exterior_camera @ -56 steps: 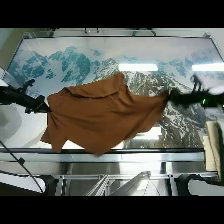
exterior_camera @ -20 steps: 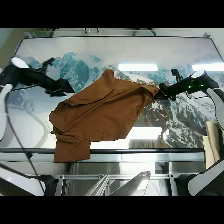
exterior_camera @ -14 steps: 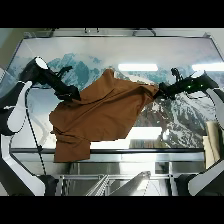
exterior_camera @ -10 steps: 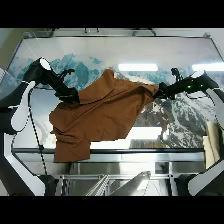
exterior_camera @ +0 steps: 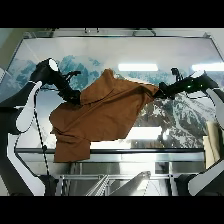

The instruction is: Fold the shirts.

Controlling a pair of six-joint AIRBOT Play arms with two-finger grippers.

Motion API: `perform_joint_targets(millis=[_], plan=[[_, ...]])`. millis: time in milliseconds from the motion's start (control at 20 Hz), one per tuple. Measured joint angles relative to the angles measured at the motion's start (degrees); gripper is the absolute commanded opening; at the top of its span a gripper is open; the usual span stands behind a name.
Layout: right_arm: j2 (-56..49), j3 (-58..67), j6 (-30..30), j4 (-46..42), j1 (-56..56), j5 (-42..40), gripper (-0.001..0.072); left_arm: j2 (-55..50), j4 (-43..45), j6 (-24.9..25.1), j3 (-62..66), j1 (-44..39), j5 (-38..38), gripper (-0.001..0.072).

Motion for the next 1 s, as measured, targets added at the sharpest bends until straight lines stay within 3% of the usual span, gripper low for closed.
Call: perform_joint_targets(millis=[250, 650, 1000], plan=[[1.1, 0.2, 0.0, 0.8, -0.2, 0.0, 0.0018, 1.3, 1.2, 0.4, 1.8, 0.3, -1.0, 0.0017], [12.6, 0.3, 0.4, 1.4, -6.9, 0.5, 0.0017, 15.8, -9.4, 1.3, 8.2, 8.9, -3.3, 0.0017], [19.6, 0.0, 0.9, 0.6, -10.4, 3.5, 0.0017, 27.0, -14.6, 1.5, -1.5, 15.8, -3.5, 0.0017]])
